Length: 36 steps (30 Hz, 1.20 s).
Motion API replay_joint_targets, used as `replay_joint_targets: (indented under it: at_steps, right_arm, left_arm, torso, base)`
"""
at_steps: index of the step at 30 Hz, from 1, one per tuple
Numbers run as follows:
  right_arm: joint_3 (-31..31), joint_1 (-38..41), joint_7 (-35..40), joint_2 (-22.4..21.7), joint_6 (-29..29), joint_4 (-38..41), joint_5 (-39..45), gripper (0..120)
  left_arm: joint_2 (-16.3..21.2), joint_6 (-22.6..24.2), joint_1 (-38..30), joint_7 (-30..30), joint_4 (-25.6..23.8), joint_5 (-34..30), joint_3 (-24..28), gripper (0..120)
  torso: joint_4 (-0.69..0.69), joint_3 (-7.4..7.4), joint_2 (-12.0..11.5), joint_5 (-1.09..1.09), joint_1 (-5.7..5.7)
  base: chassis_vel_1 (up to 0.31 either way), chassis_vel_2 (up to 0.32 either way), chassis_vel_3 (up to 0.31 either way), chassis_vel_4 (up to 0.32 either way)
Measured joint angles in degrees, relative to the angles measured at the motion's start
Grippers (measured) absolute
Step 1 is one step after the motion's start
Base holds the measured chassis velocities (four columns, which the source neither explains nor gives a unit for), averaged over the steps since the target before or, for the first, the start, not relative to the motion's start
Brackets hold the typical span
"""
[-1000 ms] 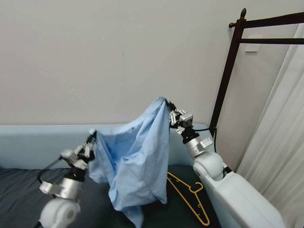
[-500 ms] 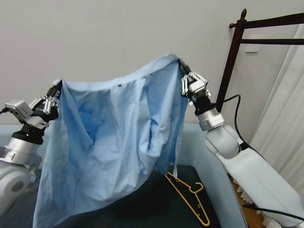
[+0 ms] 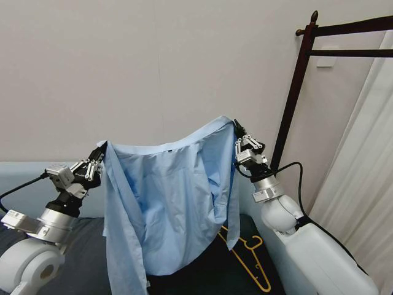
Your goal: Pick up the clothes from the sofa and hang them on the clothes hanger.
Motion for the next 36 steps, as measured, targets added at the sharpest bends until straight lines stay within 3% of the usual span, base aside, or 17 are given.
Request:
replay_joint_targets:
  at_steps: [6, 11, 17, 21, 36]
  right_arm:
    - [0.88, -5.1, 3.24, 1.37, -6.61, 5.0, -0.68, 0]
    - [-3.22, -12.44, 4.08, 1.72, -11.69, 10.15, 4.01, 0]
    - [-5.82, -17.06, 3.95, 4.28, -5.01, 3.92, 4.35, 0]
    - [-6.98, -18.52, 2.04, 7.17, -0.21, -1.84, 10.4, 0]
    - [-3.67, -19.85, 2.21, 14.41, 2.08, -7.64, 11.34, 0]
  left_arm:
    - [-2.25, 0.97, 2.9, -2.13, -1.84, 5.24, 0.39, 0]
    - [-3.52, 0.57, 4.71, -2.43, -1.51, 10.38, 1.21, 0]
    - [-5.39, 0.01, 6.82, -2.36, -0.09, 13.82, 3.55, 0]
    - [-6.59, 0.0, 7.98, -2.04, 1.83, 17.04, 4.22, 0]
    - [-8.83, -0.95, 10.29, -4.18, 4.7, 21.5, 3.14, 0]
  torso:
    - [0.0, 0.0, 0.0, 0.0, 0.0]
    - [-0.01, -0.01, 0.0, -0.01, 0.0]
    - [0.01, 0.0, 0.0, -0.01, 0.0]
    - [-0.01, 0.0, 0.0, -0.01, -0.01]
    - [0.0, 0.0, 0.0, -0.01, 0.0]
  base:
    - [0.0, 0.0, 0.0, 0.0]
    - [0.0, 0.0, 0.0, 0.0]
    - [0.0, 0.0, 0.0, 0.0]
    - [0.0, 0.0, 0.0, 0.0]
    - [0.0, 0.0, 0.0, 0.0]
